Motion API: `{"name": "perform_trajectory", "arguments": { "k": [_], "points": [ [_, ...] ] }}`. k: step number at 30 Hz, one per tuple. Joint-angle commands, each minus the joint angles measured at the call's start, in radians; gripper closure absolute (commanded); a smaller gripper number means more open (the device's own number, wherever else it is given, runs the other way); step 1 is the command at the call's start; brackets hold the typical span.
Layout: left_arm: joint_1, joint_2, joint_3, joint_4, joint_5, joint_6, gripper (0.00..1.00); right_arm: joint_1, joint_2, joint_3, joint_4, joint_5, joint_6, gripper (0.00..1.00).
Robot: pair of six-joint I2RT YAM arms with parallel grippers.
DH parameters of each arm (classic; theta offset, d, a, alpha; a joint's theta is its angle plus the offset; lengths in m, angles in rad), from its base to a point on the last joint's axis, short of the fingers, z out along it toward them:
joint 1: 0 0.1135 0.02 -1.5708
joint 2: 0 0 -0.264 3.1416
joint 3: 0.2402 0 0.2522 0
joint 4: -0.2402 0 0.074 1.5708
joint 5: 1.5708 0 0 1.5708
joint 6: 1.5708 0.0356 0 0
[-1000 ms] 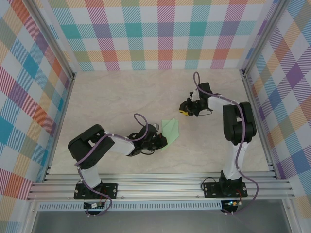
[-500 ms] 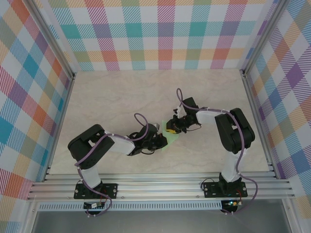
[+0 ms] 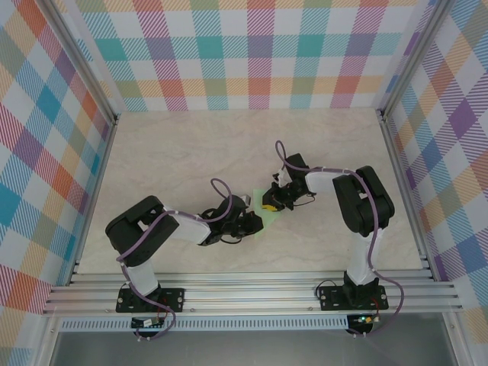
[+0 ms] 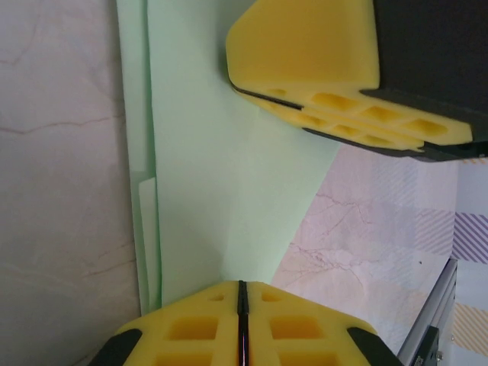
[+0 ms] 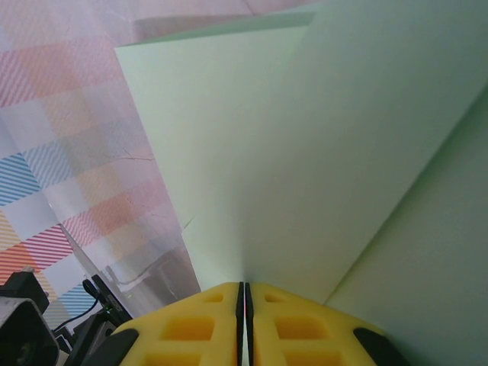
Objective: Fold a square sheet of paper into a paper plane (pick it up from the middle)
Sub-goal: Fourth fold the wing at the center of the table.
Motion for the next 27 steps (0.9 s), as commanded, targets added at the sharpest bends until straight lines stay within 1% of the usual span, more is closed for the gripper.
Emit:
{"name": "perform_trajectory", "arguments": {
  "k": [1, 9, 16, 23, 27],
  "points": [
    [-0.036, 0.004, -0.075, -0.211, 0.096, 0.009, 0.89, -0.001, 0.059, -0.006, -0.04, 0.118, -0.017, 0.88],
    [-0.05, -0.031, -0.112, -0.213, 0.114, 0.0, 0.88, 0.0, 0.066, -0.004, -0.038, 0.12, -0.012, 0.88],
    [-0.069, -0.044, -0.122, -0.278, 0.132, 0.009, 0.87, 0.0, 0.068, -0.005, -0.038, 0.12, -0.011, 0.88],
    [-0.077, -0.088, -0.128, -0.386, 0.137, 0.038, 0.87, 0.0, 0.07, -0.001, -0.037, 0.119, -0.01, 0.88],
    [-0.077, -0.155, -0.14, -0.421, 0.115, 0.033, 0.88, 0.001, 0.067, 0.002, -0.035, 0.11, -0.009, 0.88]
  ]
}}
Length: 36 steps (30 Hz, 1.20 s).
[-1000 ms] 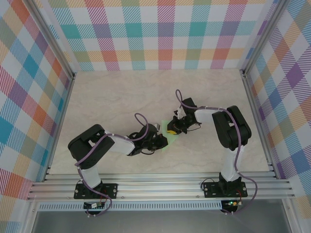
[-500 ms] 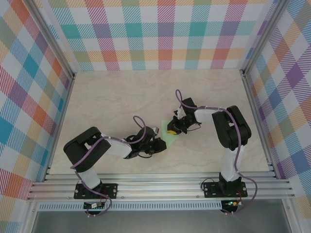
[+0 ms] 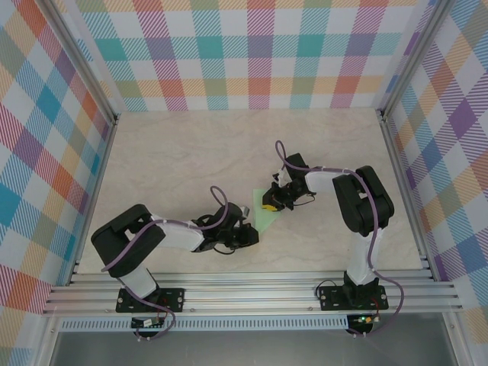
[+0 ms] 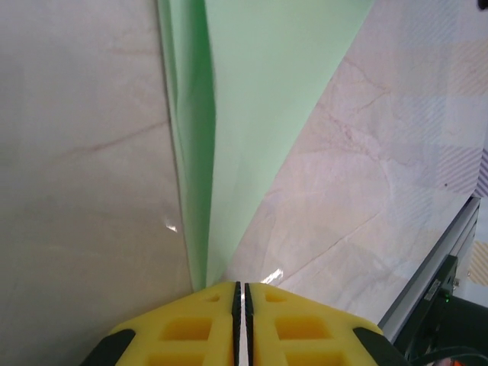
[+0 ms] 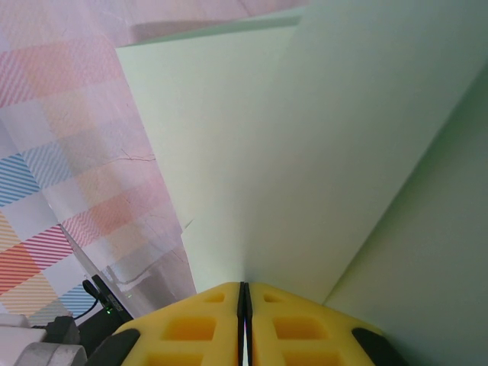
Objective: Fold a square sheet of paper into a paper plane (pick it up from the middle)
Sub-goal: Fourth fold the wing at the center of the table.
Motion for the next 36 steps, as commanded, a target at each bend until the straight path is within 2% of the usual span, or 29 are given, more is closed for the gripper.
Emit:
{"name": "perform_trajectory", "arguments": {
  "k": [1, 4, 7, 11, 15, 19, 23, 28, 36],
  "points": [
    [-0.032, -0.065, -0.071, -0.262, 0.035, -0.001, 0.88, 0.001, 0.061, -0.004, -0.024, 0.108, -0.011, 0.89],
    [-0.025, -0.23, -0.082, -0.325, -0.079, -0.007, 0.88, 0.003, 0.054, -0.006, -0.025, 0.106, -0.012, 0.88],
    [0.004, -0.396, -0.079, -0.391, -0.191, 0.004, 0.83, 0.004, 0.052, -0.004, -0.021, 0.101, -0.011, 0.88],
    [0.078, -0.472, -0.049, -0.388, -0.212, 0.041, 0.75, 0.008, 0.052, 0.001, -0.016, 0.098, -0.009, 0.87],
    [0.106, -0.339, 0.076, -0.343, -0.137, 0.09, 0.74, 0.01, 0.05, 0.005, -0.017, 0.1, -0.002, 0.87],
    [0.105, -0.125, 0.203, -0.244, -0.032, 0.099, 0.8, 0.01, 0.047, 0.006, -0.008, 0.1, 0.007, 0.86],
    [0.105, 0.038, 0.306, -0.194, 0.02, 0.104, 0.82, 0.01, 0.049, 0.015, -0.004, 0.097, 0.017, 0.86],
    [0.104, 0.143, 0.368, -0.256, -0.021, 0.122, 0.85, 0.01, 0.047, 0.019, 0.002, 0.093, 0.024, 0.86],
    [0.104, 0.209, 0.323, -0.321, -0.089, 0.099, 0.89, 0.01, 0.033, 0.029, 0.005, 0.078, 0.03, 0.86]
  ]
}}
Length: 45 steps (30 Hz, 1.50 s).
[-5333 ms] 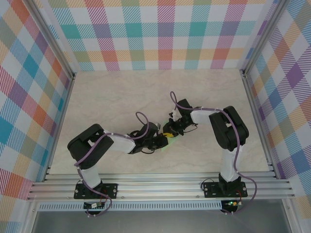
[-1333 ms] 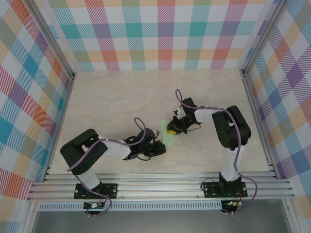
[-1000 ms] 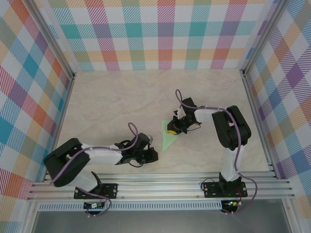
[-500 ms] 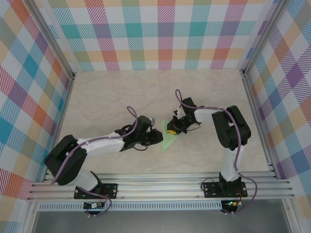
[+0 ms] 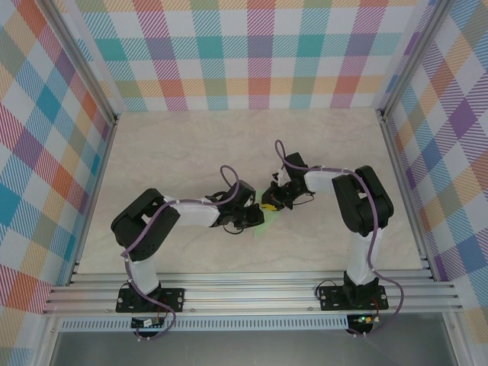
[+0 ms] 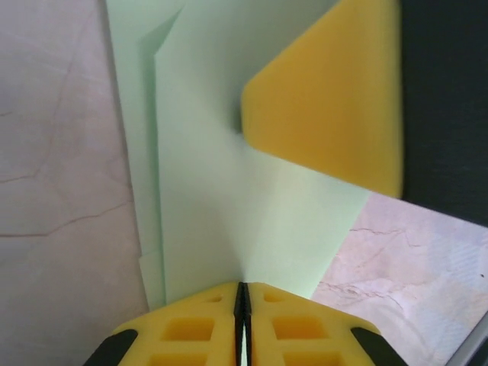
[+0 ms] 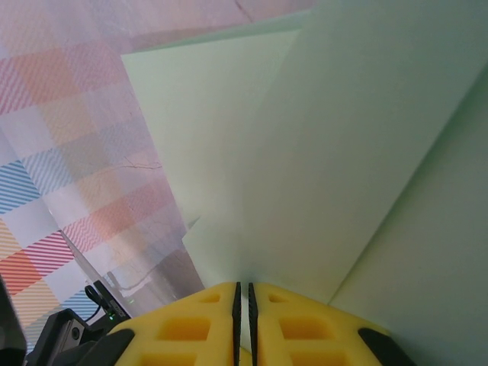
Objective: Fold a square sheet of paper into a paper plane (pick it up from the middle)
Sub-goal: Fourth fold the wing at the center of the table.
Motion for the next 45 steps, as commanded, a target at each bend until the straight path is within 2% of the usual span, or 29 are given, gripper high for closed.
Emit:
{"name": "perform_trajectory", "arguments": {
  "k": [1, 11, 13, 21, 25, 33, 40, 45],
  "points": [
    [0.006, 0.025, -0.034, -0.053, -0.034, -0.007, 0.89, 0.003, 0.024, 0.016, 0.008, 0.064, 0.004, 0.85],
    [0.002, 0.017, -0.092, -0.002, -0.015, -0.013, 0.9, 0.003, -0.104, -0.025, 0.015, 0.047, 0.009, 0.85],
    [0.002, 0.01, -0.097, 0.005, -0.015, -0.013, 0.9, 0.008, -0.095, -0.037, 0.043, 0.006, 0.021, 0.86],
    [0.0, 0.015, -0.093, 0.015, -0.004, -0.012, 0.9, 0.048, -0.03, -0.063, 0.058, 0.018, 0.029, 0.9],
    [0.0, 0.015, -0.101, 0.006, -0.004, -0.008, 0.91, 0.045, 0.011, -0.019, 0.007, 0.122, -0.007, 0.9],
    [-0.004, 0.007, -0.154, 0.018, -0.01, -0.015, 0.91, -0.054, 0.051, 0.104, -0.022, 0.221, -0.046, 0.9],
    [-0.011, 0.012, -0.166, 0.033, -0.003, -0.018, 0.91, -0.115, 0.098, 0.211, -0.075, 0.256, -0.071, 0.89],
    [-0.014, 0.002, -0.151, 0.033, 0.004, -0.015, 0.91, -0.139, 0.05, 0.22, -0.09, 0.248, -0.081, 0.87]
  ]
}}
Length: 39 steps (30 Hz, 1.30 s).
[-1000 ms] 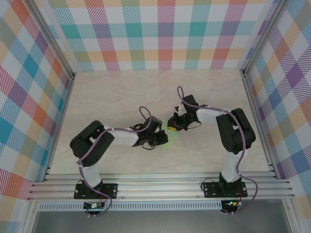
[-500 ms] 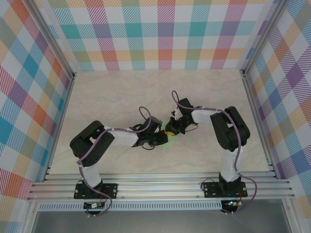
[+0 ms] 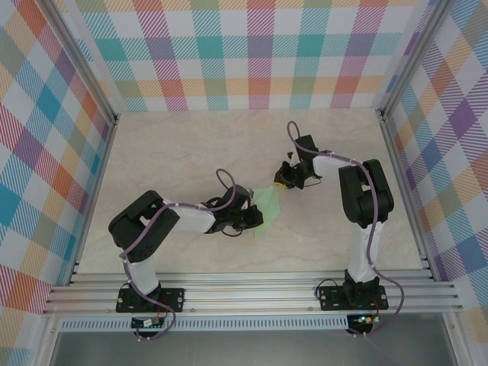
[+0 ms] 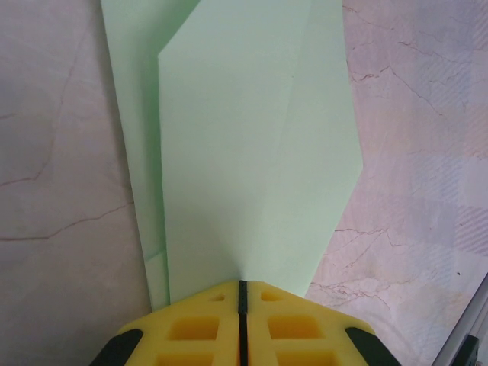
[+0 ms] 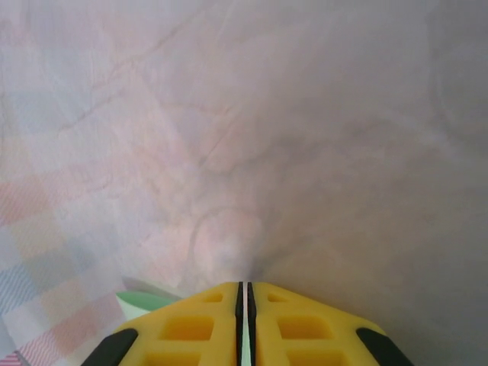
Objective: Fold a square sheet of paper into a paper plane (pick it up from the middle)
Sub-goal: Fourth fold the wing at the center of the table, then turn over the paper at the center of the table.
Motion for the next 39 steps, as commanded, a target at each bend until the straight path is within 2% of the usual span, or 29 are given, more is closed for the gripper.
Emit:
{"name": "perform_trajectory", "arguments": {
  "k": [1, 8, 11, 17, 25, 39],
  "points": [
    [-0.011, 0.016, -0.033, -0.16, 0.002, 0.003, 0.9, -0.012, -0.051, 0.008, -0.039, 0.013, -0.034, 0.86],
    [-0.011, -0.064, 0.033, -0.16, 0.009, 0.007, 0.84, -0.012, -0.262, -0.174, 0.001, -0.078, -0.008, 0.73],
    [-0.012, -0.101, 0.069, -0.172, -0.001, 0.016, 0.79, -0.009, -0.326, -0.263, 0.012, -0.107, 0.003, 0.68],
    [0.0, -0.126, 0.104, -0.221, -0.049, 0.044, 0.78, 0.012, -0.4, -0.413, 0.052, -0.139, 0.04, 0.55],
    [0.016, -0.086, 0.105, -0.236, -0.066, 0.053, 0.79, 0.092, -0.363, -0.448, 0.1, -0.149, 0.083, 0.51],
    [0.014, -0.057, 0.097, -0.26, -0.085, 0.065, 0.81, 0.106, -0.342, -0.456, 0.089, -0.074, 0.136, 0.5]
  ]
}}
